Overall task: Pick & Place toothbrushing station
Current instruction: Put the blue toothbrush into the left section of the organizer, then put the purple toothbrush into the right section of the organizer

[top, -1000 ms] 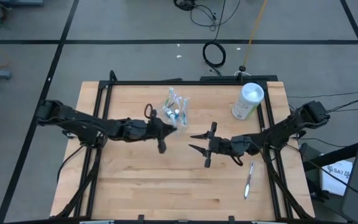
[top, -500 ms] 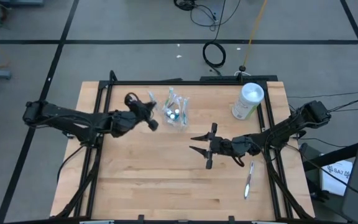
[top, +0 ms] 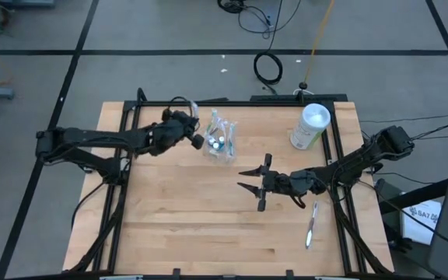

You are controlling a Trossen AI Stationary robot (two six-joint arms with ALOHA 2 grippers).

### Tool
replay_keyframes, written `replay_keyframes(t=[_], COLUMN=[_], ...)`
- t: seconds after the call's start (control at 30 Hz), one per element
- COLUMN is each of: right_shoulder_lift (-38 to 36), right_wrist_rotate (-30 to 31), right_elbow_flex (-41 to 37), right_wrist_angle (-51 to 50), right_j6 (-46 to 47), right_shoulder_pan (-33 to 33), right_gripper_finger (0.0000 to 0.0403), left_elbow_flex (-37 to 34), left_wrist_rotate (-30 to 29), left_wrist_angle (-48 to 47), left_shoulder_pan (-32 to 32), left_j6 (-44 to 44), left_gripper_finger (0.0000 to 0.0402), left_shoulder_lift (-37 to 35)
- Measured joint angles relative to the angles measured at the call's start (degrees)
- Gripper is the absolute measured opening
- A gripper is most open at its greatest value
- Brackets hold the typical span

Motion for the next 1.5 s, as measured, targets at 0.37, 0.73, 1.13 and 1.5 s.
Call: replay_keyframes(t=[0.37,0.73,1.13,1.5], right_shoulder_lift=[0.0,0.0,0.0,0.1], right_wrist_rotate=[0.0,0.0,-0.1,-0.2], right_elbow_flex=[0.0,0.0,0.0,0.0], right_wrist_angle=[-0.5,-0.5,-1.1,-3.8], right_j6=[0.0,0.0,2.9,3.5], right_shoulder_pan=[0.0,0.0,0.0,0.0], right_gripper_finger=[0.0142,0.0142,0.0142,0.0142], left_elbow_flex=[0.1,0.0,0.0,0.0], left_wrist_rotate=[5.2,4.1,6.7,6.7], left_wrist_angle=[7.8,8.4,4.5,-0.4], left_shoulder_pan=[4.1,4.5,5.1,5.0], left_j6=[-2.3,-3.1,-4.2,-3.3], left_gripper_finger=[0.0014,0.0038,0.0093,0.0184], left_shoulder_lift=[10.6,19.3,19.9,19.3])
